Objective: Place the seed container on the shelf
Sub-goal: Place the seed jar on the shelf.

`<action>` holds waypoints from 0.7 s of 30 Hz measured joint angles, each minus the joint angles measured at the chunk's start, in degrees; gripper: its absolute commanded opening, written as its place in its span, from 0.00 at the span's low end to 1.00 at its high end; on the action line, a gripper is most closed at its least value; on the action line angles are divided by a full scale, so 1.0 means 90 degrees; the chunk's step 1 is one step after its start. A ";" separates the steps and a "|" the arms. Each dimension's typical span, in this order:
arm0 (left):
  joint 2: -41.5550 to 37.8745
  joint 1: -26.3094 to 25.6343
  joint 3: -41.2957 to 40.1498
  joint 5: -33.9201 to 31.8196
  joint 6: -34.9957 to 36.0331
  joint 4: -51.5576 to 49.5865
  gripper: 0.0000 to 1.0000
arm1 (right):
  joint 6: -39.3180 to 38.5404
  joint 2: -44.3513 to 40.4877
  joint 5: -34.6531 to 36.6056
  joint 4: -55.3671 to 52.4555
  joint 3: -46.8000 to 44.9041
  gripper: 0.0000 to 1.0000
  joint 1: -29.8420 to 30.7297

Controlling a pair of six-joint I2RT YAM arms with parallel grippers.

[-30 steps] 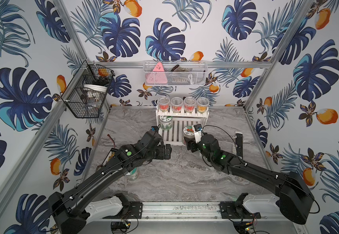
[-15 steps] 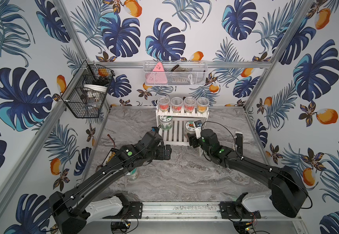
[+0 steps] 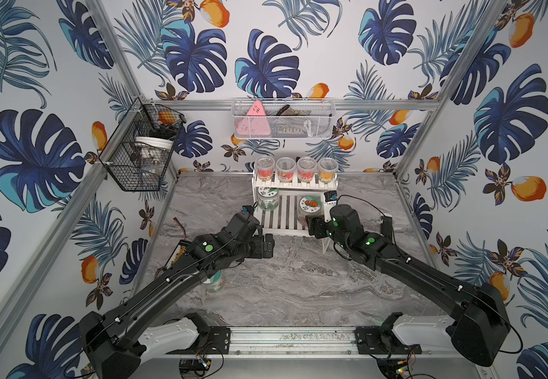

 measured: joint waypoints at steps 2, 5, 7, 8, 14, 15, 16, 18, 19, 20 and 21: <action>0.0027 0.0056 0.0015 0.0019 0.0007 0.0012 0.99 | 0.0299 -0.0044 -0.0260 -0.0265 0.0051 0.70 -0.0002; 0.0053 0.0126 0.0024 0.0121 0.0015 0.0041 0.99 | 0.0663 -0.0053 -0.0576 -0.0503 0.0109 0.68 -0.0002; 0.0058 0.0163 0.0027 0.0138 0.0019 0.0061 0.99 | 0.0852 0.0039 -0.0697 -0.0563 0.0177 0.68 -0.0002; 0.0061 0.0175 0.0027 0.0138 0.0024 0.0075 0.99 | 0.0928 0.0109 -0.0763 -0.0566 0.0226 0.68 -0.0002; 0.0066 0.0226 0.0027 0.0199 0.0032 0.0095 0.99 | 0.1110 0.0573 -0.0753 -0.0486 0.0432 0.64 0.0000; 0.0066 0.0233 0.0027 0.0231 0.0032 0.0095 0.99 | 0.1134 0.0648 -0.0743 -0.0461 0.0476 0.64 0.0000; 0.0068 0.0238 0.0029 0.0248 0.0034 0.0095 0.99 | 0.1154 0.0721 -0.0741 -0.0437 0.0527 0.63 -0.0002; 0.0078 0.0243 0.0041 0.0253 0.0034 0.0100 0.99 | 0.1253 0.0874 -0.0709 -0.0376 0.0646 0.62 -0.0002; 0.0078 0.0245 0.0044 0.0250 0.0034 0.0102 0.99 | 0.1268 0.0930 -0.0685 -0.0347 0.0680 0.61 -0.0002; 0.0078 0.0250 0.0044 0.0255 0.0034 0.0100 0.99 | 0.1270 0.0974 -0.0634 -0.0318 0.0697 0.60 -0.0002; 0.0078 0.0253 0.0046 0.0262 0.0034 0.0102 0.99 | 0.1297 0.1008 -0.0551 -0.0304 0.0704 0.59 -0.0002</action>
